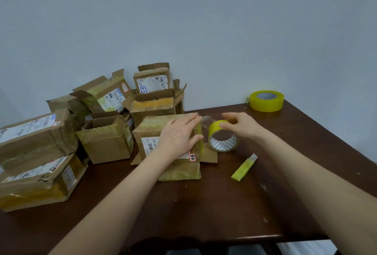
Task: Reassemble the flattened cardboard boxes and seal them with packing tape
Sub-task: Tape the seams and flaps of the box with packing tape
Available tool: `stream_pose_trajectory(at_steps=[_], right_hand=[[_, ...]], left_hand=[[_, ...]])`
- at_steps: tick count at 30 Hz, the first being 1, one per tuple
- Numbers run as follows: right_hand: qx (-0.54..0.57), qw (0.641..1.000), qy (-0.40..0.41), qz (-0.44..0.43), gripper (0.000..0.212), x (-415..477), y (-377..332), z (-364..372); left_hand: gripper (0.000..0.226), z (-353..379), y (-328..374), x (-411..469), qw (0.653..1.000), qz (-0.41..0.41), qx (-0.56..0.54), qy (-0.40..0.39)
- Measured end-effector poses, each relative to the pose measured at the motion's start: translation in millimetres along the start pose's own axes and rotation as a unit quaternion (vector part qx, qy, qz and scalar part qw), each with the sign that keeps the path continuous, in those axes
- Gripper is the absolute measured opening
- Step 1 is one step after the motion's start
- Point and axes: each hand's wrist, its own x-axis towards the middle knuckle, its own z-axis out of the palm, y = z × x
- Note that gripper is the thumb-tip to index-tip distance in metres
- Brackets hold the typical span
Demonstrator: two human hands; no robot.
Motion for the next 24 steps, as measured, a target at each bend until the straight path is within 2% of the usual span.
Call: stream_pose_trajectory(at_steps=[4,6,8,11,13,17,19,24], right_hand=[[-0.017,0.999,0.032,-0.005,0.050,-11.6,-10.8,-15.0],[-0.017,0.998,0.053,-0.002,0.044,-18.7,-15.1,-21.6],[-0.026,0.997,0.073,-0.009,0.038,-24.3,-18.2,-26.3],[-0.033,0.996,0.087,-0.010,0.032,-30.7,-20.6,-28.3],[-0.025,0.995,0.097,-0.005,0.031,-33.1,-19.5,-26.9],[0.003,0.993,0.118,0.000,0.028,-37.0,-15.3,-26.7],[0.008,0.992,0.125,0.005,0.027,-37.5,-11.9,-30.1],[0.024,0.985,0.170,0.009,0.027,-33.0,-6.7,-42.6]], left_hand=[[0.062,-7.4,15.9,-0.8,0.999,0.006,0.010,0.033],[0.057,-9.4,29.0,-0.7,0.999,0.012,0.023,0.022],[0.050,-11.0,43.5,-1.8,0.999,0.023,0.025,0.013],[0.032,-7.4,70.4,-2.8,0.995,0.070,-0.020,0.070],[0.030,-6.6,98.9,-6.4,0.996,0.060,-0.056,0.022],[0.048,9.3,140.4,-5.8,0.988,0.014,-0.047,-0.147],[0.047,18.8,145.8,-3.9,0.984,0.008,-0.033,-0.176],[0.020,22.4,144.4,-4.0,0.984,-0.009,-0.015,-0.179]])
